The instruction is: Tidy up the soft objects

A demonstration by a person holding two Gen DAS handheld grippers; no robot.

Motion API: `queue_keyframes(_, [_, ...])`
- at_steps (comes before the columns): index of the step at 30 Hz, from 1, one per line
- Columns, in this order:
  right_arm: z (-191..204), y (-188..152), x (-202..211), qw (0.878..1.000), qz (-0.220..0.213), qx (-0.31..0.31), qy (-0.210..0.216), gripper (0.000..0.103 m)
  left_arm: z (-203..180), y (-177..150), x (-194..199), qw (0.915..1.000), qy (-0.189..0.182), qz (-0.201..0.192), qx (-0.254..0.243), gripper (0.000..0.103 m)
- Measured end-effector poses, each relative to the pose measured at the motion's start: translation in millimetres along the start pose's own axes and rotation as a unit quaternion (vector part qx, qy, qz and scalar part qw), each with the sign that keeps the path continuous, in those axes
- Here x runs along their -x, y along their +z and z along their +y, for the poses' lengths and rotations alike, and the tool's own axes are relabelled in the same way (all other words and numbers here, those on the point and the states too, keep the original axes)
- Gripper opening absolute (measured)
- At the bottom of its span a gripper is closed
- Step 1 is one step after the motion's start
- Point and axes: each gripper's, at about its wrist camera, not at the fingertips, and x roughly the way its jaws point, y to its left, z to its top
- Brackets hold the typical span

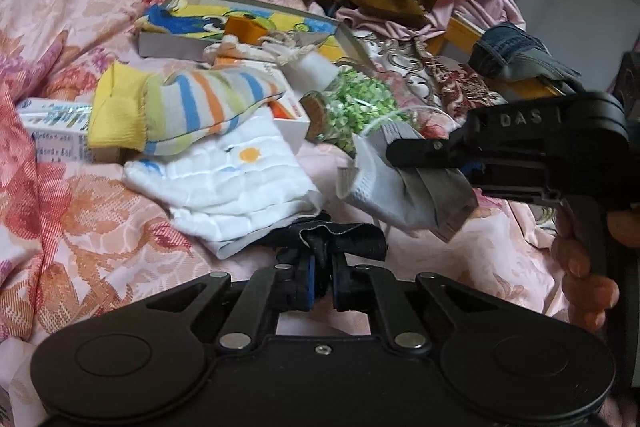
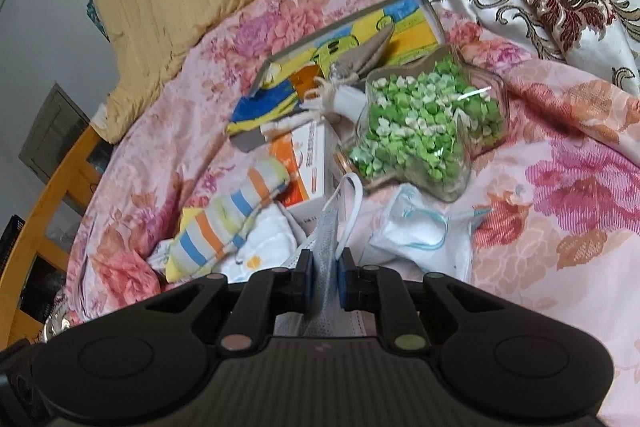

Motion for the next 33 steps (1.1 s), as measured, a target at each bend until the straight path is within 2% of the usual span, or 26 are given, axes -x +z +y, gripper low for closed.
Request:
queue_keyframes(8, [-4,4,10,0.999,-0.038,-0.015,0.011,0.014,-19,1,10,0.9979,-0.042,-0.028,-0.041,0.007])
queue_keyframes(24, [13,4,30,0.992,-0.122,0.034,0.023,0.014,-23,20,33,0.9935,-0.032,-0.088,-0.066,0.007])
queue_keyframes(33, [22,3,34,0.988,-0.142,0.061,0.019,0.014,-18,38,44,0.9909,-0.012,-0.115,-0.069,0.007])
